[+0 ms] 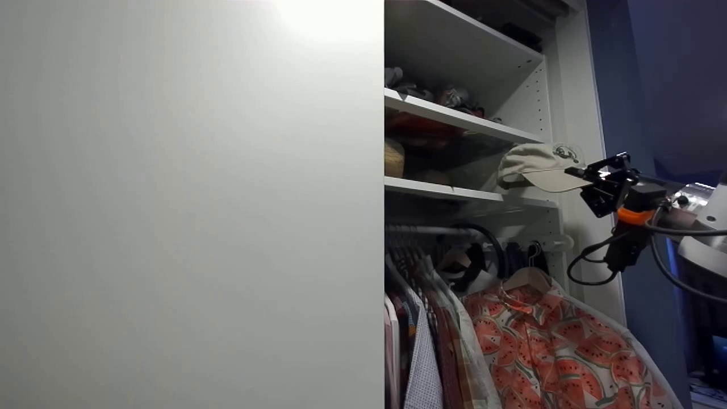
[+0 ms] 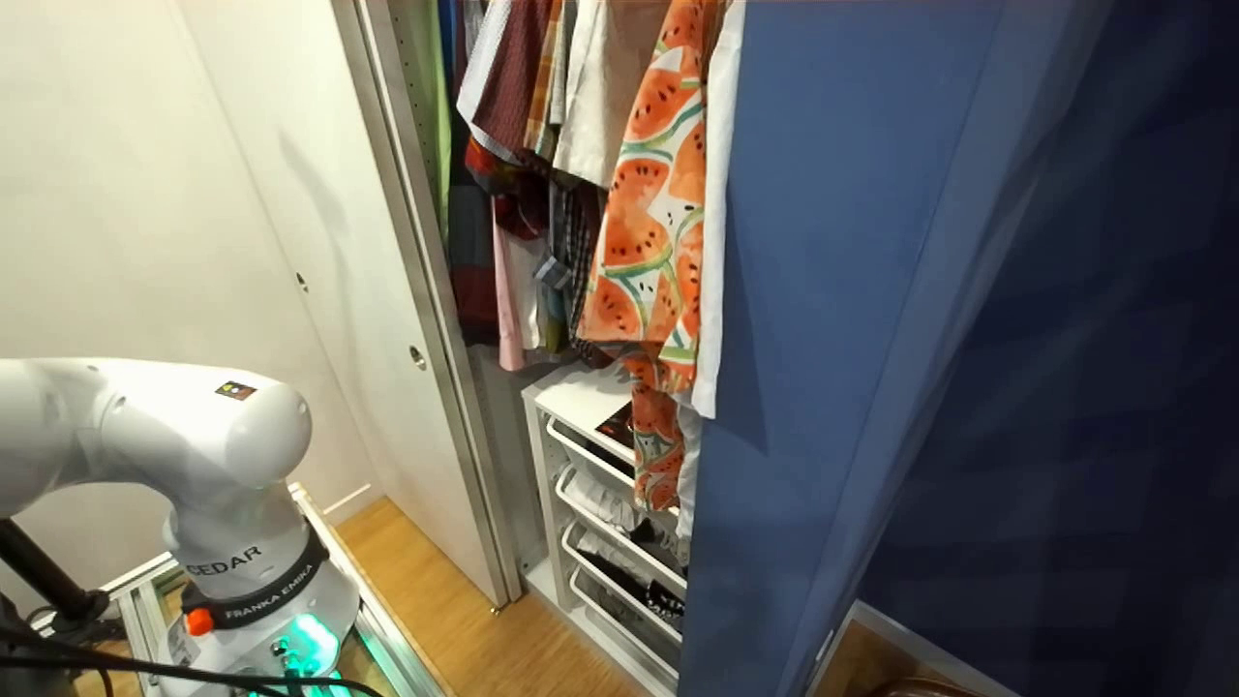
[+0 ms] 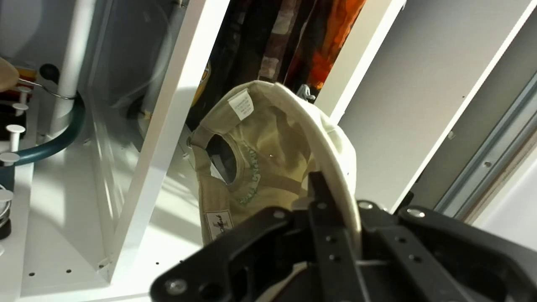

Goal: Hang the cap in the shelf

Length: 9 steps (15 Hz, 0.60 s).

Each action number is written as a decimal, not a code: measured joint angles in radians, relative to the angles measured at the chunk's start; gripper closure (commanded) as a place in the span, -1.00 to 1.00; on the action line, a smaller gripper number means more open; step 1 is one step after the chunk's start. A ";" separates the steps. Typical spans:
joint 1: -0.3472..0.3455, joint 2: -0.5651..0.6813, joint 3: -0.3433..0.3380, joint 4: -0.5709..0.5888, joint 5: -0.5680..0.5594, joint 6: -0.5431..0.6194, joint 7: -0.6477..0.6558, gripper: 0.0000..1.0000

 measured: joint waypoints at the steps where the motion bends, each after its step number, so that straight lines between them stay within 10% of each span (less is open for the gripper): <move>1: 0.011 -0.020 0.000 -0.018 -0.011 0.010 0.000 0.98; 9: 0.057 -0.102 0.007 -0.119 -0.030 0.054 0.004 0.98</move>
